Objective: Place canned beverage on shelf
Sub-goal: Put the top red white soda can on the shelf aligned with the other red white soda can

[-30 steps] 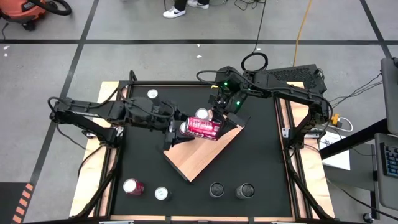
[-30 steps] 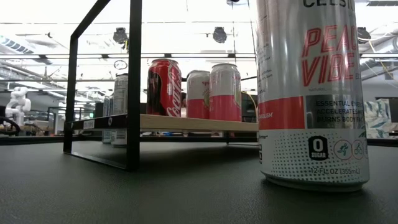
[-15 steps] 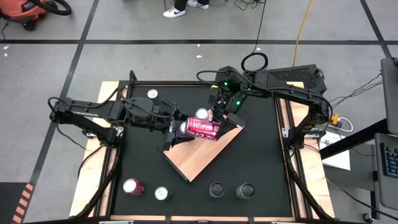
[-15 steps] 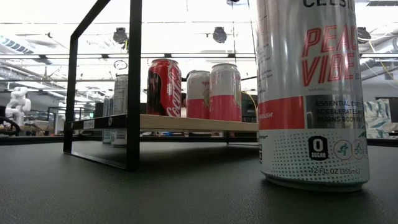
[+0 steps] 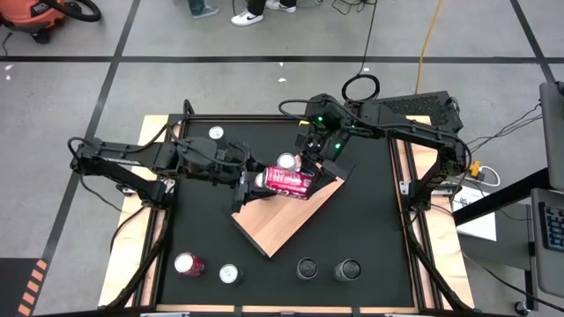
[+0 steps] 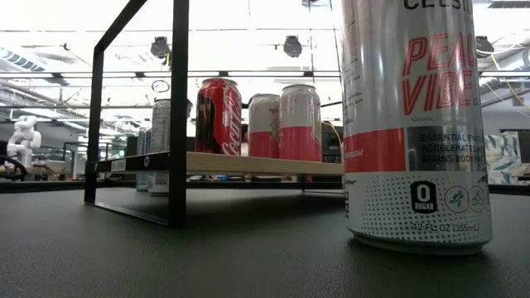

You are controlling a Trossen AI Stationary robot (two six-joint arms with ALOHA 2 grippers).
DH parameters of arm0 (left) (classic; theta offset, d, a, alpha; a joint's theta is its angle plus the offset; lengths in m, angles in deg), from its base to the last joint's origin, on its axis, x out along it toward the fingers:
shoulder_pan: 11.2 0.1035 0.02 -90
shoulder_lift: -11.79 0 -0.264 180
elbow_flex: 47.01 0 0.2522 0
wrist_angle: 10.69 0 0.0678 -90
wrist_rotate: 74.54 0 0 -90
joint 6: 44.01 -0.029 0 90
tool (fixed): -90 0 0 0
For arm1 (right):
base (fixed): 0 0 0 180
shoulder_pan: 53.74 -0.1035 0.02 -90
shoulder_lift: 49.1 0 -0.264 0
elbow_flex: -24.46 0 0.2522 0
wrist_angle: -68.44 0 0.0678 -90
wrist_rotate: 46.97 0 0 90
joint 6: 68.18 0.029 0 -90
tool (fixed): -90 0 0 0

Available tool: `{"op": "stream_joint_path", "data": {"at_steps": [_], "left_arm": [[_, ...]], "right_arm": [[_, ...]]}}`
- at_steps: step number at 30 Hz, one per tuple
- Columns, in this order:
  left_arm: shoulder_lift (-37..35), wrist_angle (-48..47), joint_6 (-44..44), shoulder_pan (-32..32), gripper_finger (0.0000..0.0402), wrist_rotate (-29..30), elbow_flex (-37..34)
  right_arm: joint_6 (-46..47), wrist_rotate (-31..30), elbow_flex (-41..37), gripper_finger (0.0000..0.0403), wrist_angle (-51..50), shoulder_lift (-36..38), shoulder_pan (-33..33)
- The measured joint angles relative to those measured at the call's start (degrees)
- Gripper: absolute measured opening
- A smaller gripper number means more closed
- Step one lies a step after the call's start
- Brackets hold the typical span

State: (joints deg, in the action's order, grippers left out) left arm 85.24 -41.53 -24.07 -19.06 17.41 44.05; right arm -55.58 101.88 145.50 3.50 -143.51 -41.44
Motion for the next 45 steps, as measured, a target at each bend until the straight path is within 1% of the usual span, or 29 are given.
{"op": "stream_joint_path", "data": {"at_steps": [6, 13, 18, 23, 26, 29, 33, 37, 41, 45], "left_arm": [[0.0, -0.2, 0.1, 0.0, 0.0292, -0.1, 0.0], [0.0, -0.5, 0.7, 0.1, 0.0288, -0.1, 0.0], [0.1, -1.1, 5.6, 0.3, 0.0287, -0.3, -0.1], [0.1, -0.7, 10.9, 0.7, 0.0286, -0.7, -0.2], [0.1, -0.3, 11.5, 0.7, 0.0285, -0.7, -0.2], [0.1, -1.3, 11.5, 1.0, 0.0285, -0.9, 0.9], [0.8, -4.8, 11.5, 2.8, 0.0285, -0.8, 5.5], [3.5, -13.6, 11.3, 5.5, 0.0285, 0.0, 12.6], [7.6, -22.7, 11.3, 7.0, 0.0285, 0.0, 21.1], [12.6, -31.4, 12.0, 7.2, 0.0285, -0.2, 29.2]], "right_arm": [[0.9, -1.6, 0.0, 0.0279, -0.1, 0.1, -0.1], [2.7, -3.0, 0.0, 0.0311, -0.1, 0.1, -0.1], [5.9, -5.3, 0.1, 0.0326, -0.9, 0.4, 0.0], [4.1, -11.4, 0.1, 0.0331, -6.9, 3.5, 0.0], [3.2, -15.5, 0.1, 0.0332, -10.0, 6.3, 0.0], [2.4, -21.2, 0.1, 0.0332, -13.1, 9.7, 0.0], [1.1, -30.6, 0.1, 0.0331, -17.4, 14.2, 0.0], [1.5, -39.4, 0.1, 0.0331, -19.8, 18.5, 0.0], [1.7, -44.9, 0.1, 0.0331, -21.5, 22.7, 0.0], [1.9, -49.2, 0.1, 0.0331, -22.0, 25.9, 0.0]]}}
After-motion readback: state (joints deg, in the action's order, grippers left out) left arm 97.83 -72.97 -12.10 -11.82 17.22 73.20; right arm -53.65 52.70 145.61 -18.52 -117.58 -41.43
